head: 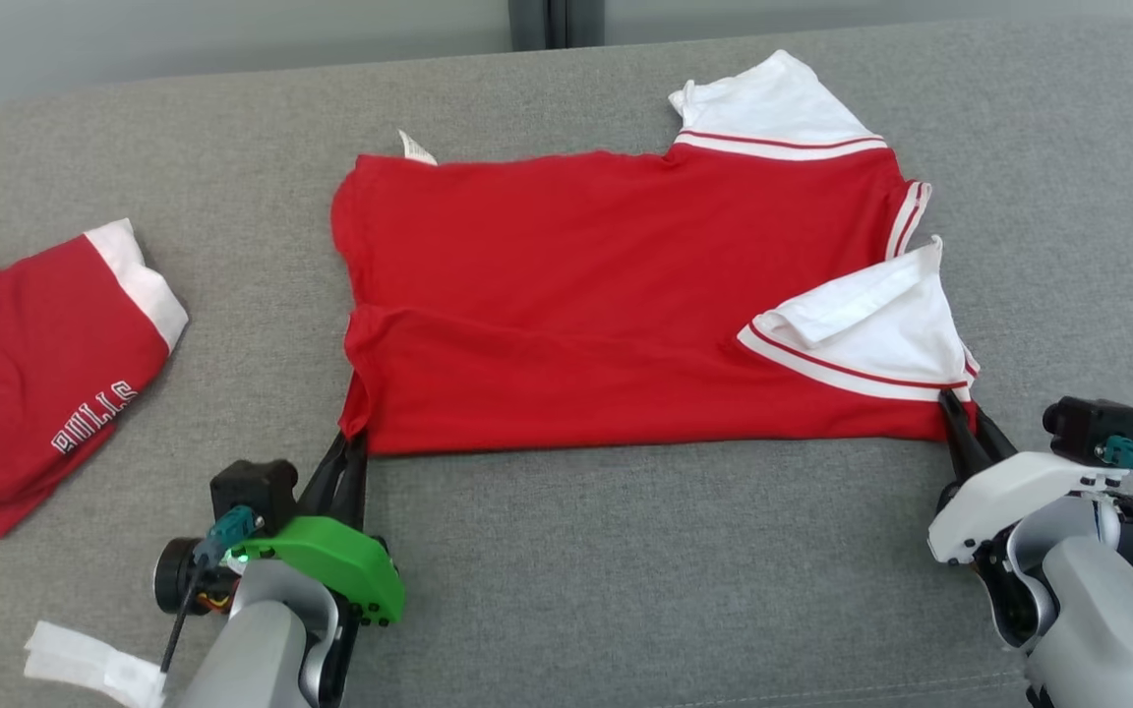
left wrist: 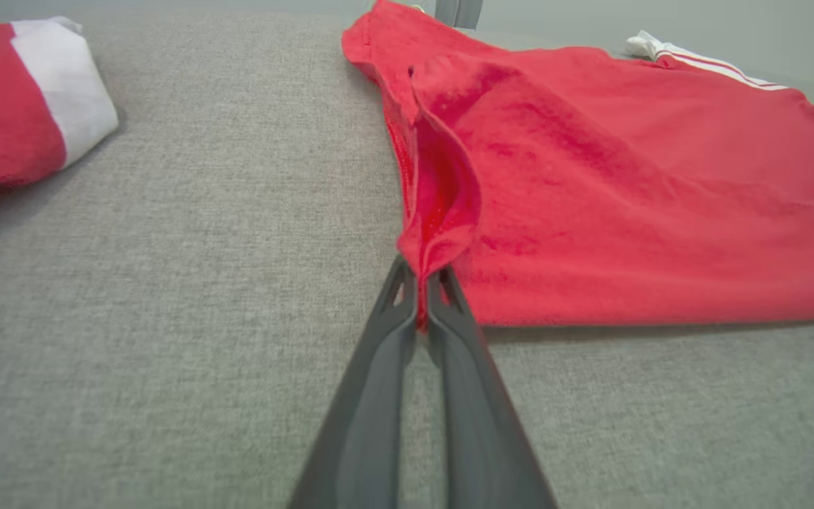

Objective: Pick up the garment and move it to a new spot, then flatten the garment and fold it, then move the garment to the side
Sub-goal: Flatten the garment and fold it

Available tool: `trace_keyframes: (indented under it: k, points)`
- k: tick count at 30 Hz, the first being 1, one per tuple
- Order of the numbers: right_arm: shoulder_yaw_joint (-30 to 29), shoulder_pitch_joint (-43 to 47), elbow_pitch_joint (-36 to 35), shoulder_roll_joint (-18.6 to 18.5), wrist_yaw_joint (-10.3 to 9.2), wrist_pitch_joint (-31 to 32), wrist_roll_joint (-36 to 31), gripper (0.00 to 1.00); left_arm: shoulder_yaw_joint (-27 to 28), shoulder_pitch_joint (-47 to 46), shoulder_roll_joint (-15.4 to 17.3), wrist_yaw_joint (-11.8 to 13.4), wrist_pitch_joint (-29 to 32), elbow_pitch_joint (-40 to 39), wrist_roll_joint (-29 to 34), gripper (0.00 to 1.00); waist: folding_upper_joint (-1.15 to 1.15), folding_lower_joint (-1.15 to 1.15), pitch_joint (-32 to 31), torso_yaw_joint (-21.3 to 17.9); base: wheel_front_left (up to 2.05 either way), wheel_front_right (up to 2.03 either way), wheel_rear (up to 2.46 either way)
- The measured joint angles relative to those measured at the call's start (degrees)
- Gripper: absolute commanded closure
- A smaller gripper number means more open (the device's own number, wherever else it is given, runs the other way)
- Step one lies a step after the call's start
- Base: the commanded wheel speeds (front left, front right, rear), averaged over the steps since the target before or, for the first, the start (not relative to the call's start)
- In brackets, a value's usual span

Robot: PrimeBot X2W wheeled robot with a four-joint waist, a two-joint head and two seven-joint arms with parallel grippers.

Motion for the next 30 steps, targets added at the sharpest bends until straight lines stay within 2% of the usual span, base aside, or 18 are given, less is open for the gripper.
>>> trace_keyframes:
  k: [10,17,23,24,25,30]
  points:
    - [-1.9,12.5,-10.1,-0.5,0.01,-0.7,1.6,1.00,2.2,11.2,0.0,0.1,0.0,-8.1,-0.1,1.00,0.00,0.00,-4.6,1.4,0.00,0.00,0.00]
    - [-6.4,21.9,-20.0,0.1,0.02,3.9,0.5,1.00,3.1,17.9,0.4,1.2,0.0,-12.9,-1.0,1.00,0.00,0.00,-6.2,1.2,0.00,0.00,0.00]
    - [-10.6,26.9,-26.6,3.3,0.01,8.5,-1.8,1.00,2.6,21.2,0.2,2.2,0.1,-14.8,-1.6,1.00,0.00,0.00,-6.7,0.9,0.00,0.00,0.00]
    - [-11.0,27.3,-27.2,3.7,0.01,8.7,-2.4,0.36,2.5,21.3,0.1,2.2,0.1,-14.9,-1.6,0.54,0.00,0.00,-6.9,0.9,0.00,0.00,0.00]
    - [-11.3,27.6,-28.0,4.1,0.01,9.2,-3.0,0.00,2.4,21.4,0.1,2.2,0.1,-14.9,-1.6,0.00,0.00,0.00,-7.0,0.9,0.00,0.00,0.00]
    - [-12.8,27.6,-31.5,5.4,-0.01,9.3,-5.8,0.00,2.7,21.3,-0.1,2.6,0.1,-15.8,-1.5,0.00,0.00,0.00,-8.1,1.0,0.00,0.00,0.00]
